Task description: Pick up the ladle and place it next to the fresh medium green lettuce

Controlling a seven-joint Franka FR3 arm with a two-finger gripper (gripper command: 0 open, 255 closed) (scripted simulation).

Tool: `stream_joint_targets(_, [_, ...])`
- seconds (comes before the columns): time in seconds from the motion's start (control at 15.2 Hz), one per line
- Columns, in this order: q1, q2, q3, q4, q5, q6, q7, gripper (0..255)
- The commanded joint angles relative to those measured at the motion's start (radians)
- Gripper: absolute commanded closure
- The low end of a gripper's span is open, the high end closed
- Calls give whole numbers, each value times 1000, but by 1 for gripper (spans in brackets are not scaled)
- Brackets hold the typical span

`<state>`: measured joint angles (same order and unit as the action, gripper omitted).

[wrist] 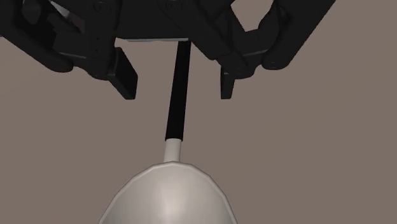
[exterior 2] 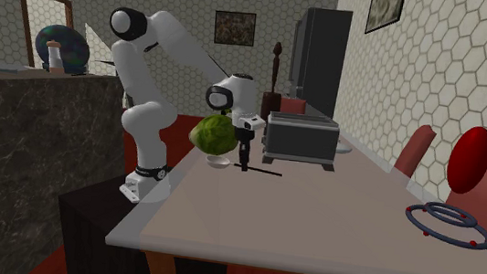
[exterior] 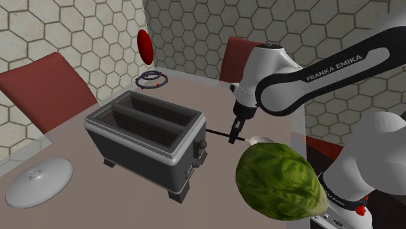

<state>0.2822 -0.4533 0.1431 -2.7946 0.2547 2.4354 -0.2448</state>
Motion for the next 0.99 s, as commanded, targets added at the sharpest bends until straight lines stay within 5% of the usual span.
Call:
stream_joint_targets(0.0, [0,0,0,0,0,0,0,0])
stream_joint_targets(0.2, [0,0,0,0,0,0,0,0])
stream_joint_targets(0.46, [-16,-114,-17,55,-28,-169,11,0])
stream_joint_targets(0.92, [-16,-114,-17,55,-28,-169,11,0])
